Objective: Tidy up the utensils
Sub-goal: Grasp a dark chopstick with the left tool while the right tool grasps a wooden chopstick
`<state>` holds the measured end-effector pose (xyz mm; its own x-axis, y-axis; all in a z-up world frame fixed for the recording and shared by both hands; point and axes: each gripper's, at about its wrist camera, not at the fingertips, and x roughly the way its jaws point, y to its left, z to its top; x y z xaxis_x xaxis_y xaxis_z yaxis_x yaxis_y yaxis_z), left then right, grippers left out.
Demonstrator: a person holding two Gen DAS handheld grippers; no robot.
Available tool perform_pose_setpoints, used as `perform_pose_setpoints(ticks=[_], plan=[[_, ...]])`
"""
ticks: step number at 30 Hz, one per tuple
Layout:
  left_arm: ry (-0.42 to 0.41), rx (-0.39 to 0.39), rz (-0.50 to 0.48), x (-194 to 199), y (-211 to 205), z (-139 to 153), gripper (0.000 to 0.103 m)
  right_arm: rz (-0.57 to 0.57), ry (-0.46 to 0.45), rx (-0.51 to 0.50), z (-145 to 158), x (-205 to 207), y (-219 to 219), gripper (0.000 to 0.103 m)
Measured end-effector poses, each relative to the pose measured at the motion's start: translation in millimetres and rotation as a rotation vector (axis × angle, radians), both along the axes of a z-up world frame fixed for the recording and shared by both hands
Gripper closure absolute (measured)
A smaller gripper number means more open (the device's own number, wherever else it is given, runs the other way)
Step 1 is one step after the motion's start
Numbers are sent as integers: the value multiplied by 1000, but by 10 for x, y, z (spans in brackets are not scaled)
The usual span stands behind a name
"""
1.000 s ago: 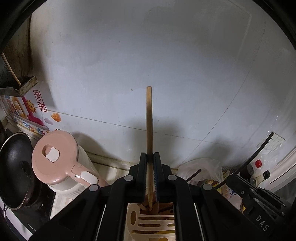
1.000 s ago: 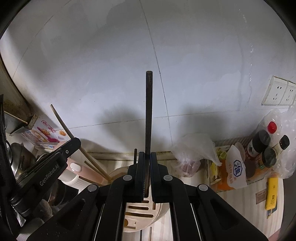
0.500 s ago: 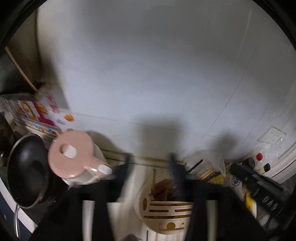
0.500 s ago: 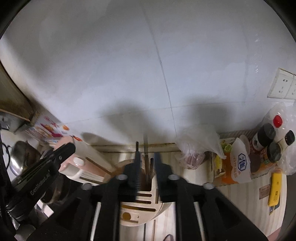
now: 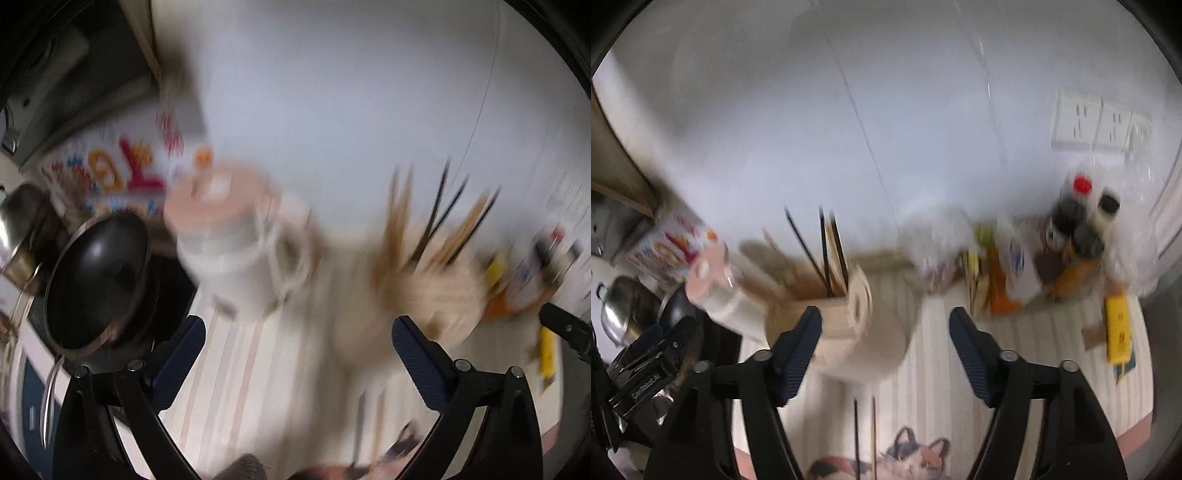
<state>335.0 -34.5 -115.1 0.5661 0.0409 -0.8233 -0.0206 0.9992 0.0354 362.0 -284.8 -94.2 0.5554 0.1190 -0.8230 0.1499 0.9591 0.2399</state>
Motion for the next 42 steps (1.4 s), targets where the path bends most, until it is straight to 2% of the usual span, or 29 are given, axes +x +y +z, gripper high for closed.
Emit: perform_pose_setpoints(ticks=[2,6,8,10,15,21,23,24,26,30,34,39,42], plan=[[66,49,17,-139,19,-391,0,13,88,13,-397,-104,94,28],[185,89,42,-364,84,-993,0,42,259,35,-1201,-290,336,31],[232,108,55,-460,117,-1251,0,52,325,41,-1503,-354,438,44],[261,128,60,-518,130,-1426,0,67,385,53,-1803,-400,543,54],[325,147,65,-640,175,-1735,0,92,469,13,-2237,-457,795,57],[367,138,62,-755,213,-1922,0,121,505,-36,-2454,-552,943,59],[374,138,60,-772,215,-1938,0,139,522,-59,-2526,-608,980,75],[376,136,59,-776,218,-1949,0,146,530,-66,-2555,-628,992,78],[381,132,57,-783,211,-1962,0,155,520,-126,-2547,-675,1017,95],[376,127,45,-803,141,-1943,0,133,531,-148,-2552,-721,887,96],[358,107,19,-794,-25,-1887,0,69,554,-154,-2554,-824,467,96],[358,53,-65,-750,-372,-1875,2,-18,579,-157,-2561,-1008,-110,96],[363,45,-114,-720,-587,-1906,2,-57,582,-146,-2559,-1096,-319,96]])
